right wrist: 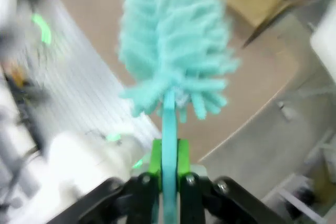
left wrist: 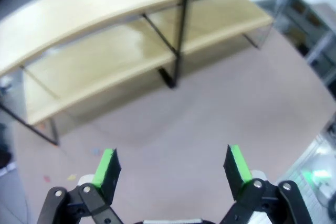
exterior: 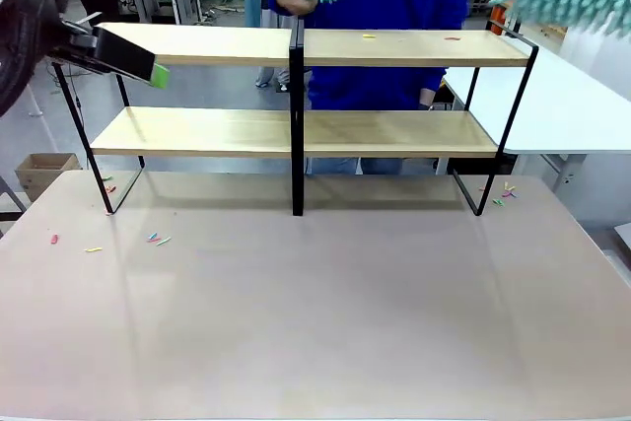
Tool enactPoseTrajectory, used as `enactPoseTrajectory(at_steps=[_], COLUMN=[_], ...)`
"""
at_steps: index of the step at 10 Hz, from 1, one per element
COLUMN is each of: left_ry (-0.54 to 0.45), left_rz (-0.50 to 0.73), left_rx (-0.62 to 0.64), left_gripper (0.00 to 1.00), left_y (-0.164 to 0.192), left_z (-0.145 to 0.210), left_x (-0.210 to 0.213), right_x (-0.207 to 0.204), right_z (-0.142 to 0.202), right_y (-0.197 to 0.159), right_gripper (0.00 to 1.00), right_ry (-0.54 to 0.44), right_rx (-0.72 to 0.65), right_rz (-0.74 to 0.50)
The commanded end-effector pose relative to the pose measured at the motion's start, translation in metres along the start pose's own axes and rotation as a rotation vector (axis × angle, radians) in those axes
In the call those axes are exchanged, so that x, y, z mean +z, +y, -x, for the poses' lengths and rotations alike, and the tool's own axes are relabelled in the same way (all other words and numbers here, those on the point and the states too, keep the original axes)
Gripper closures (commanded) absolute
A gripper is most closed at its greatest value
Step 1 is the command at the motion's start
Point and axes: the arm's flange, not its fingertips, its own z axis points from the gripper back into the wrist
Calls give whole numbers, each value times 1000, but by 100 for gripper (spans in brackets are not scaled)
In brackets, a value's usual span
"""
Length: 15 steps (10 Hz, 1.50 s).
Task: Clean the shelves.
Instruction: Place the Duster on the table.
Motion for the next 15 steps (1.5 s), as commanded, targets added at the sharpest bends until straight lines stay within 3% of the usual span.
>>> enactPoseTrajectory(at_steps=[1, 3, 4, 6, 7, 8, 9, 10, 11, 12, 15], left_ry=[167, 273, 281, 241, 241, 222, 141, 86, 134, 145, 145], left_rz=[208, 427, 643, 903, 898, 898, 921, 885, 801, 904, 904], left_rx=[132, 406, 515, 806, 972, 1080, 1110, 1157, 1193, 1154, 1154], left_gripper=[0, 0, 0, 0, 0, 0, 0, 0, 0, 0, 0], left_y=[38, 96, 118, 161, 175, 188, 199, 207, 208, 268, 268], left_z=[28, 81, 106, 159, 188, 216, 241, 259, 265, 225, 225], left_x=[0, -17, -29, -58, -79, -93, -102, -111, -123, -101, -101], right_x=[-56, -104, -127, -189, -234, -267, -292, -308, -319, -326, -349], right_z=[38, 60, 55, 44, 46, 48, 49, 51, 51, 49, 53], right_y=[27, 45, 48, 41, 36, 35, 29, 20, 7, -4, -7], right_gripper=[87, 87, 87, 87, 87, 87, 87, 87, 87, 87, 87], right_ry=[111, 230, 190, 200, 231, 170, 80, 52, 9, -30, 23], right_rx=[311, 353, 365, 375, 389, 382, 333, 304, 297, 281, 269], right_rz=[-102, -137, -149, -135, -136, -188, -216, -200, -237, -290, -304])
